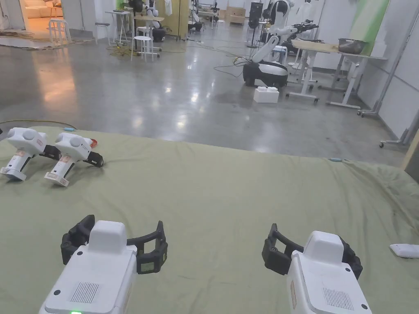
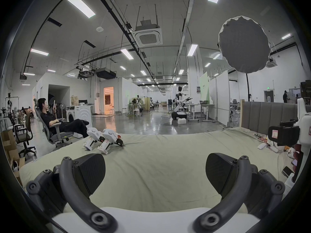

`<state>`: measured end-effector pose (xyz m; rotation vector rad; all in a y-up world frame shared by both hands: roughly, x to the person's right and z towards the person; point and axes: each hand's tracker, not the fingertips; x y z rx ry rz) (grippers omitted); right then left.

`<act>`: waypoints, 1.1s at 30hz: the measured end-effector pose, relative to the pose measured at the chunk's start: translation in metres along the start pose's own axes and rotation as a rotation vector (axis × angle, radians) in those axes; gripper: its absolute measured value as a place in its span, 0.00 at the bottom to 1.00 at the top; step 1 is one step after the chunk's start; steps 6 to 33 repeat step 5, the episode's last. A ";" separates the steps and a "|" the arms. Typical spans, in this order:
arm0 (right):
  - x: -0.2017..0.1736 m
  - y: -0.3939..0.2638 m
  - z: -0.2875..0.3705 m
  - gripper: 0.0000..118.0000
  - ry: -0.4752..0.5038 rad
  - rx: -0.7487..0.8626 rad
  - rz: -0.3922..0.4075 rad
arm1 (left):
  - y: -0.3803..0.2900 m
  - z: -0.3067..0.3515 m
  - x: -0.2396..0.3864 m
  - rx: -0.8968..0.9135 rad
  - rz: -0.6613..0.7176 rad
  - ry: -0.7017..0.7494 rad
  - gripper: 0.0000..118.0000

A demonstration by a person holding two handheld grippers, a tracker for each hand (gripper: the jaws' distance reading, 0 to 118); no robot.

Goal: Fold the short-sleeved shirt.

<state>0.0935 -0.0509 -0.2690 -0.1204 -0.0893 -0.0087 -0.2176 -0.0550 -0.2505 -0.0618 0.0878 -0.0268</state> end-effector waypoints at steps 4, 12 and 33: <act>-0.001 0.001 0.000 0.93 0.001 -0.003 0.008 | 0.001 -0.002 0.000 -0.001 -0.001 -0.005 1.00; -0.001 0.001 0.000 0.93 0.000 -0.002 0.008 | 0.001 -0.002 0.000 -0.001 -0.004 -0.006 1.00; -0.001 0.001 0.000 0.93 0.000 -0.002 0.008 | 0.001 -0.002 0.000 -0.001 -0.004 -0.006 1.00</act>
